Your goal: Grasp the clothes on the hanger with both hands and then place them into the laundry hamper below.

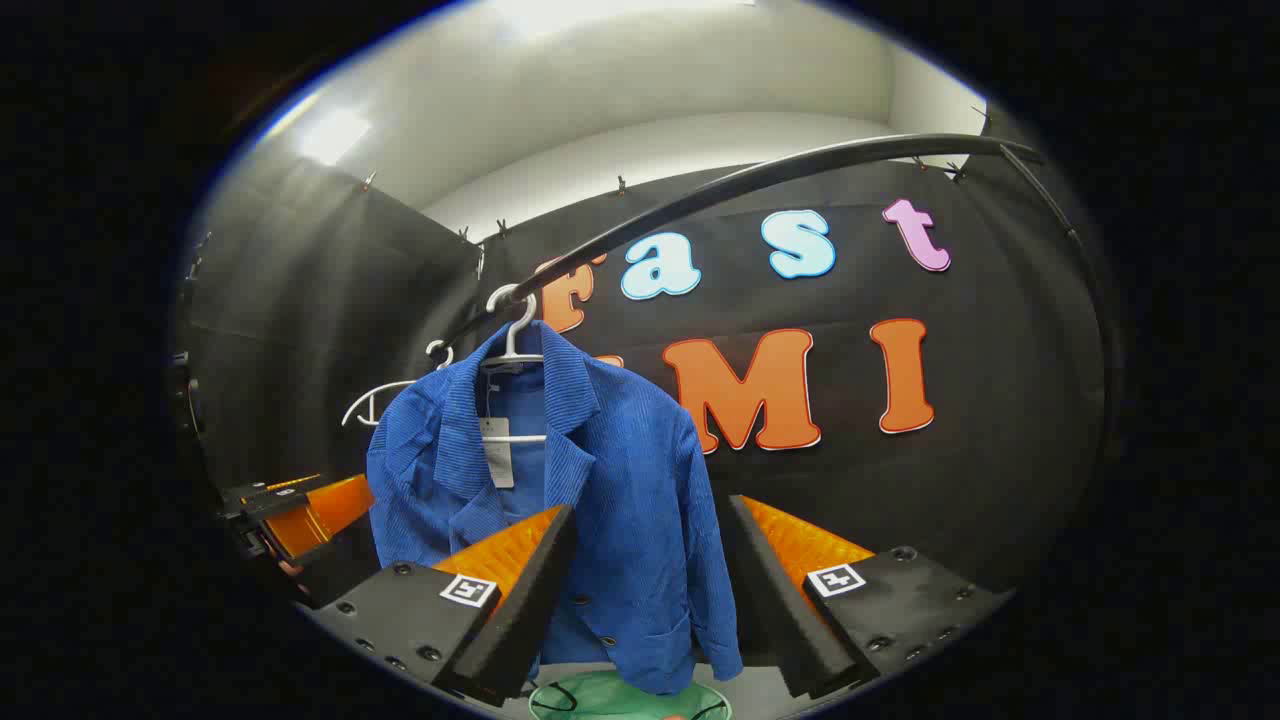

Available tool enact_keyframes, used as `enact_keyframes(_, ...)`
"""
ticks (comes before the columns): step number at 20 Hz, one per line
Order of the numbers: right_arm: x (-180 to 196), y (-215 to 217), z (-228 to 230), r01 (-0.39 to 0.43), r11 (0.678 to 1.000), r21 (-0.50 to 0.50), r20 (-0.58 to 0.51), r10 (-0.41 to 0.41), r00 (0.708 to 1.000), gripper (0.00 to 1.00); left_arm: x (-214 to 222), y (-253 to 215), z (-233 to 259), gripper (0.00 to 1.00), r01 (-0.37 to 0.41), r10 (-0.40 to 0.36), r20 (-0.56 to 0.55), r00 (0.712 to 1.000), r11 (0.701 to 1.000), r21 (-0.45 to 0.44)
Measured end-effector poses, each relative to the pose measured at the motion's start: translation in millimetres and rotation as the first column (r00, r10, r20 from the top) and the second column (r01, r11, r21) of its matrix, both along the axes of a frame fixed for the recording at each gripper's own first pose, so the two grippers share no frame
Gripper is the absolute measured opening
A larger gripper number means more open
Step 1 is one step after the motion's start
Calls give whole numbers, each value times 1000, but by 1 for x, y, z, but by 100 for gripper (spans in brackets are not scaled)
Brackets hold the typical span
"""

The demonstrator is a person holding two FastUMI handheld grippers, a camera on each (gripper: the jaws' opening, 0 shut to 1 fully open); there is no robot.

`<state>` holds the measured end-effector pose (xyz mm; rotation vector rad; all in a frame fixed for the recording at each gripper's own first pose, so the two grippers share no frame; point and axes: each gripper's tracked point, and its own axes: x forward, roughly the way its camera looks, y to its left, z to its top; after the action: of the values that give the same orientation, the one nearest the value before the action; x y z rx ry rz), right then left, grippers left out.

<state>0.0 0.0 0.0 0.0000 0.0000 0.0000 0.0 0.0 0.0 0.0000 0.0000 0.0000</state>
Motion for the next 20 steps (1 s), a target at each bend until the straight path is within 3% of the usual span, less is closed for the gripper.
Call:
enact_keyframes(19,-4,6,-3,-2,1000,-6,-5,2,1000,97,-4,8,8,92,-17,16,13,1000,1000,15)
enact_keyframes(20,-4,8,-3,-4,1000,-6,-5,4,1000,89,-4,9,8,92,-19,18,14,1000,1000,15)
